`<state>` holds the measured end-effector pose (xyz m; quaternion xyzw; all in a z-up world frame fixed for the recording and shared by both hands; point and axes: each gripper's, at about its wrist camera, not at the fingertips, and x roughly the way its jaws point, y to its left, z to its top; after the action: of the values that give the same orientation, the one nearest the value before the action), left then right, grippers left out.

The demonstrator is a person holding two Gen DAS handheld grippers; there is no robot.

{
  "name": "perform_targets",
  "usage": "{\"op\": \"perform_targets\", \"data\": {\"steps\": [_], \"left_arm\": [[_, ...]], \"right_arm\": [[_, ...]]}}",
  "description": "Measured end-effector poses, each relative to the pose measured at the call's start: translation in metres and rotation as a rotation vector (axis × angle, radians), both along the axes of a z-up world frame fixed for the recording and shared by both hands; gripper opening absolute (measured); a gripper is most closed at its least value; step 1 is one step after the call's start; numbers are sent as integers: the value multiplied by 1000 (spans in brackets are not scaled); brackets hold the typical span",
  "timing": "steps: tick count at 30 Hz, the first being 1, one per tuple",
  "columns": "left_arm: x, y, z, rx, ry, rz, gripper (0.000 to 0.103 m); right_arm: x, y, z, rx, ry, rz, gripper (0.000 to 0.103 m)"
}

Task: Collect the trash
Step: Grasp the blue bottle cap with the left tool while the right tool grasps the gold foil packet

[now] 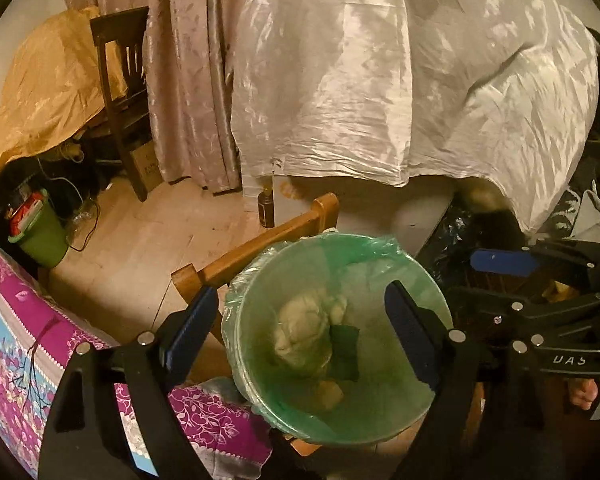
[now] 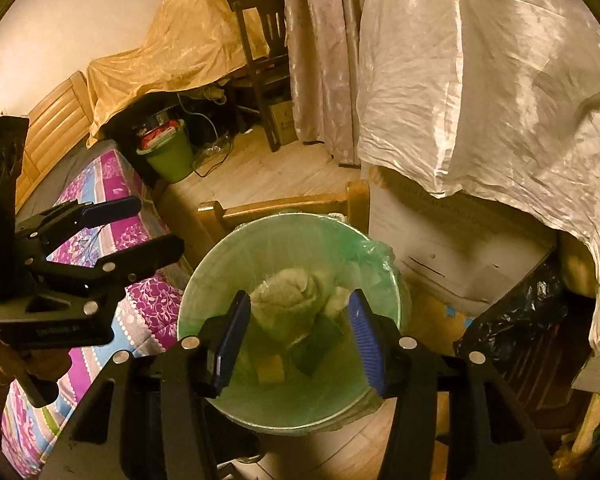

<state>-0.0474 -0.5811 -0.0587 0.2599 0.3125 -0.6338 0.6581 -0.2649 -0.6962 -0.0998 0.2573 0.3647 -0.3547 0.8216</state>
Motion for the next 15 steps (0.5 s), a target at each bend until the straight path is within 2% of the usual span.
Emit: {"op": "perform_targets", "data": {"steps": [4, 6, 10, 12, 15], "left_arm": [[3, 7, 0, -6, -10, 25, 82], [7, 20, 0, -25, -42, 73, 82], [21, 70, 0, -114, -194, 234, 82], [35, 99, -5, -127, -215, 326, 82], [58, 148, -16, -115, -252, 473, 82]], "right_arm": [[0, 1, 1, -22, 3, -15, 53], [3, 7, 3, -61, 7, -19, 53], [13, 32, 8, -190, -20, -19, 59], [23, 51, 11, -266, -43, -7, 67], [42, 93, 18, -383, -111, 29, 74]]}}
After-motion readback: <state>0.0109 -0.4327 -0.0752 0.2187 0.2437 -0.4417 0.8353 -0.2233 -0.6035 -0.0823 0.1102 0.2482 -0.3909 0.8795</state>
